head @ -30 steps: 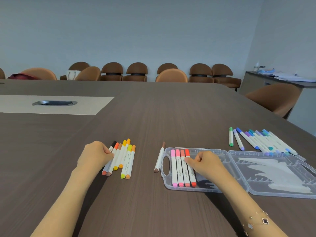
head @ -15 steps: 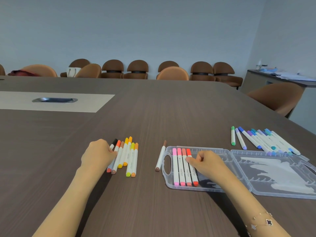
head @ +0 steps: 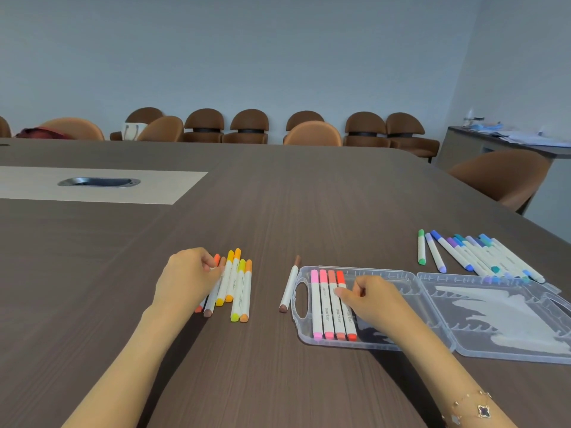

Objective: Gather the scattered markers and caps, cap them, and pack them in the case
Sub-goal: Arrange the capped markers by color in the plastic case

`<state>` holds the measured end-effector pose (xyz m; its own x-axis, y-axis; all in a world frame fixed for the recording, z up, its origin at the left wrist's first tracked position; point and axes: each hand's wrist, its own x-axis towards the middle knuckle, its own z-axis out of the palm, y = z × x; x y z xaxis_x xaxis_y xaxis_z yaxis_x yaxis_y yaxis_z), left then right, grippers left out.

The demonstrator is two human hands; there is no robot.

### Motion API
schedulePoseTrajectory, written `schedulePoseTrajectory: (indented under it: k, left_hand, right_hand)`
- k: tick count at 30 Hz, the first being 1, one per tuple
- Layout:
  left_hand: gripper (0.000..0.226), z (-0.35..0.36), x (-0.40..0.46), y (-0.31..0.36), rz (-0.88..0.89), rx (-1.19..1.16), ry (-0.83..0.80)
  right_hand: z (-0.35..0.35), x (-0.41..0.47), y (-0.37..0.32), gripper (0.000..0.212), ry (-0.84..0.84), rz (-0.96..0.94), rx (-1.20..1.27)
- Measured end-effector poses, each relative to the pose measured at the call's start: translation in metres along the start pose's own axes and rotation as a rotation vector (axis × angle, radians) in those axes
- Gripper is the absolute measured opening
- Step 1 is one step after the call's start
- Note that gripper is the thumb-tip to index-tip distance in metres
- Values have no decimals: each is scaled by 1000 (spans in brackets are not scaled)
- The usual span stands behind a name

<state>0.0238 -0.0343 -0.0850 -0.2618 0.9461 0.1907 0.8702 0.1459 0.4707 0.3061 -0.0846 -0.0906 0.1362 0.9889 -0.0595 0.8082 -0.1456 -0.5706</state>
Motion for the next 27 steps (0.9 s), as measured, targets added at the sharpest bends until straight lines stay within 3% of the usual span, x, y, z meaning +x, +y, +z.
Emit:
schedulePoseTrajectory:
  k: [5,11,16,18,22,25,27]
  left_hand:
    - [4,1,-13,12,41,58,-110]
    - [19,2,-21,24,57,238,-89]
    - [19,6,-25,32,69,292,-96]
    - [18,7,-24,30,46,181,-106]
    - [21,-2,-29,39,24,-278,-184]
    - [16,-5,-51,65,27,-581,-391]
    - [17,-1,-64,78,76,-611,-474]
  right_hand:
    - [-1,-1,-2,37,-7,24,22]
    - [-2,-3,-3,37,-8,27,24]
    - [-3,-4,-3,37,-4,32,26]
    - [-4,-5,-3,39,34,20,46]
    - [-10,-8,-9,28,185,-61,245]
    - [-11,-14,-20,22,145,-137,410]
    - [-9,-19,-27,24,71,-140,493]
